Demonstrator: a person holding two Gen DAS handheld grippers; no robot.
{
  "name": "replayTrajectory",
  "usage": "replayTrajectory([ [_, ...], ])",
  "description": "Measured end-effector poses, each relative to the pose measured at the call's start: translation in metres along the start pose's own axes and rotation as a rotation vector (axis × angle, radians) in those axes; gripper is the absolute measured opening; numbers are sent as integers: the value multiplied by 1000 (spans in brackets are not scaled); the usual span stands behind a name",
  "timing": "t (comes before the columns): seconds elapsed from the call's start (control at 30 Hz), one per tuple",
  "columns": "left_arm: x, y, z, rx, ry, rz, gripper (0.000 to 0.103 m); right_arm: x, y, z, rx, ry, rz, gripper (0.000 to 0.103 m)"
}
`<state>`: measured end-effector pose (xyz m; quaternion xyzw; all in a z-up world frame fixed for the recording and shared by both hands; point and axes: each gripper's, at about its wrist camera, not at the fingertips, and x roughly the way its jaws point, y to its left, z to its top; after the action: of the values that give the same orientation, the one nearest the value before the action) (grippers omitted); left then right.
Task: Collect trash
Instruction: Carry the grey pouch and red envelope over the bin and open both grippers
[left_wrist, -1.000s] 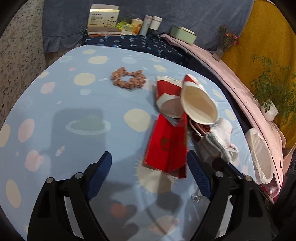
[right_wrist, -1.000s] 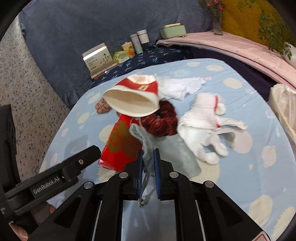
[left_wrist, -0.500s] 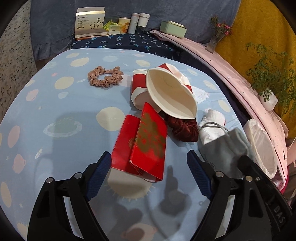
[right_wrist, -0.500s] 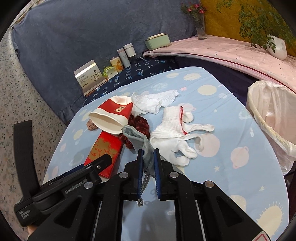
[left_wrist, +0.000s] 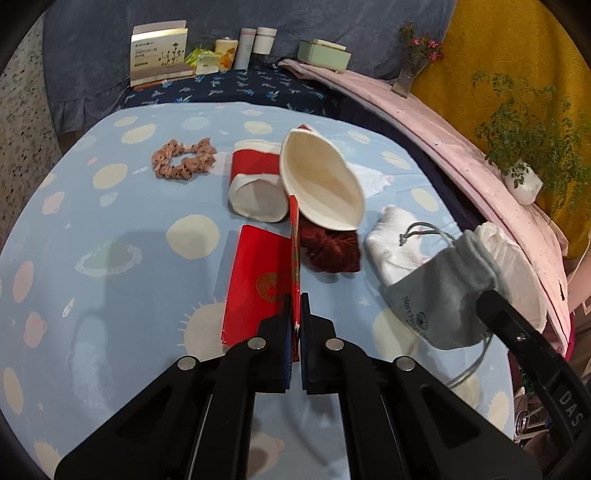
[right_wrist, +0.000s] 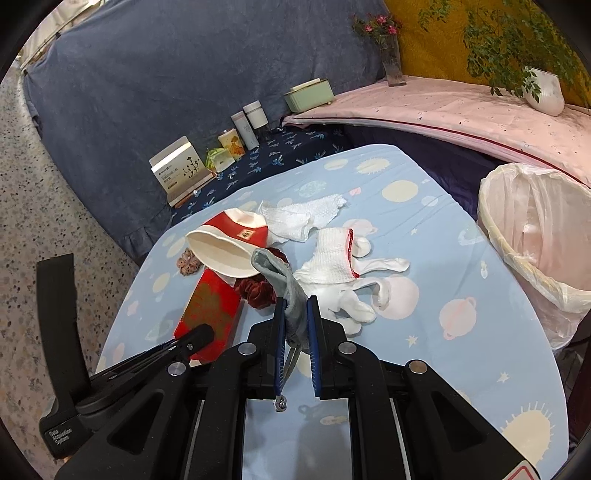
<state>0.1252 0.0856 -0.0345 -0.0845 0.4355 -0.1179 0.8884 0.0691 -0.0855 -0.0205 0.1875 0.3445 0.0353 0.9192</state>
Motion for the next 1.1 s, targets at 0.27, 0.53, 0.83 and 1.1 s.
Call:
replayTrajectory([
  [0.27, -28, -39, 4, 61, -52, -42, 2, -30, -12, 8, 27, -62, 7, 11],
  [0.53, -35, -93, 8, 151, -64, -96, 2, -57, -47, 20, 77, -128, -20, 11],
  [0.83, -30, -174, 13, 279, -66, -194, 2, -86, -110, 38, 137, -199, -103, 11],
  [1.1, -8, -241, 13, 370, -40, -282, 3, -92, -167, 49, 186, -222, -188, 11],
])
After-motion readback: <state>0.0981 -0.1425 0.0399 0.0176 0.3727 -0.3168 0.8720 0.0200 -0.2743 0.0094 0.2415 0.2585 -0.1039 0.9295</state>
